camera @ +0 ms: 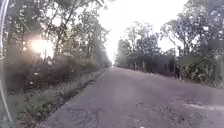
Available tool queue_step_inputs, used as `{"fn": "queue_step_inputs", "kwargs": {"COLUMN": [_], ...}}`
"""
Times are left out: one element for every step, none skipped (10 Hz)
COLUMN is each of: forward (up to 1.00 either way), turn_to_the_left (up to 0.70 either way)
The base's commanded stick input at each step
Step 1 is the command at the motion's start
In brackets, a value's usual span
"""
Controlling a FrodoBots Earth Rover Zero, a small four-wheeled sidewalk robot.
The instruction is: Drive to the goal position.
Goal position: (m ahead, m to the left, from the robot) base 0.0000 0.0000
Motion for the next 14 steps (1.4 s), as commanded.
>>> {"fn": "queue_step_inputs", "kwargs": {"forward": [0.1,0.1,0.1,0.1,0.1,0.1,0.1,0.1,0.1,0.1,0.1,0.1,0.1,0.1], "turn_to_the_left": [0.01,0.01,0.01,0.01,0.01,0.01,0.01,0.01,0.01,0.01,0.01,0.01,0.01,0.01]}}
